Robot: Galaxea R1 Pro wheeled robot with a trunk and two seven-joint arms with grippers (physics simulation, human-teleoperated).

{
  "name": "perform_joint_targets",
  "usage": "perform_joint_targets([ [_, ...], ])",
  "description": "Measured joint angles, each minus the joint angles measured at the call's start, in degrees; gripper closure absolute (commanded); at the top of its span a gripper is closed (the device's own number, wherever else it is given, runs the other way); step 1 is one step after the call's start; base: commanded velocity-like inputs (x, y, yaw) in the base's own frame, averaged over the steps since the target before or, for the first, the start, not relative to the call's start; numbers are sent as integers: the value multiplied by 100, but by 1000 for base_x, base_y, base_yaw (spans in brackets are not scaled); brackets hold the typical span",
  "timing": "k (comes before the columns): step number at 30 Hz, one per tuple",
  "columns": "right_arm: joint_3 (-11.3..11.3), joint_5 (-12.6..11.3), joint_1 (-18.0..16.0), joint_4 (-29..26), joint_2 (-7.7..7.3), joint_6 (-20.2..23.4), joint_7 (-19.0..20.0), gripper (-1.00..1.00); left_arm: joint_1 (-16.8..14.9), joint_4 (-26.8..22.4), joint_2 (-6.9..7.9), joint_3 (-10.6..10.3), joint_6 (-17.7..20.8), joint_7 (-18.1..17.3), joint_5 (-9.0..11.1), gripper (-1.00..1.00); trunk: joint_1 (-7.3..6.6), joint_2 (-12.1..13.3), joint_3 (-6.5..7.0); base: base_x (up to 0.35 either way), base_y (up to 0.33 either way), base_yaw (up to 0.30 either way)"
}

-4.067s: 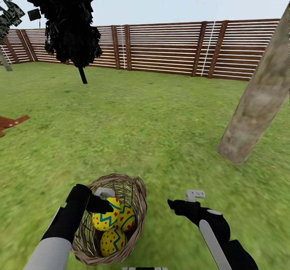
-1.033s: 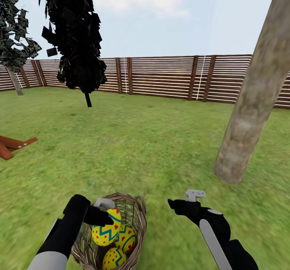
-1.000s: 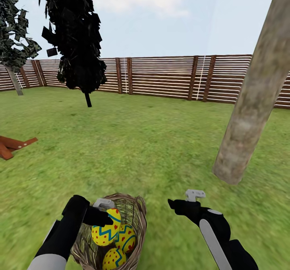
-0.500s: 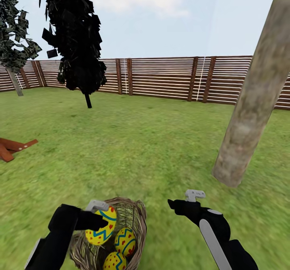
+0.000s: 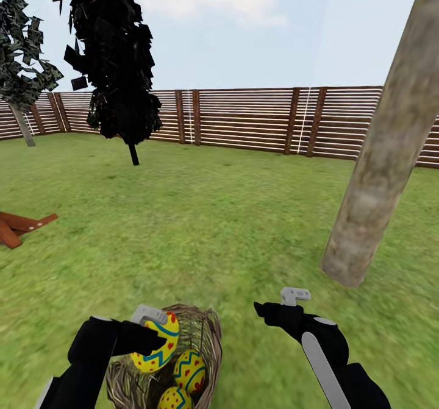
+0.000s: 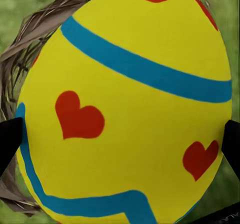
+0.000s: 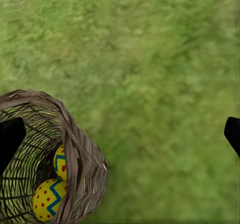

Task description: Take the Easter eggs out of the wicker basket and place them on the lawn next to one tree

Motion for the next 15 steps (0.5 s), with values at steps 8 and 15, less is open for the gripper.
perform_joint_targets([
  [8,-9,0,0,10,-16,-2,5,-100,40,-80,-11,-369,-1,-71,-13,100,-176,321,144,0,0,0],
  [15,-16,0,0,42,-9,-8,5,-100,-44,-86,9,-380,-6,-365,-20,100,-330,602,269,0,0,0],
])
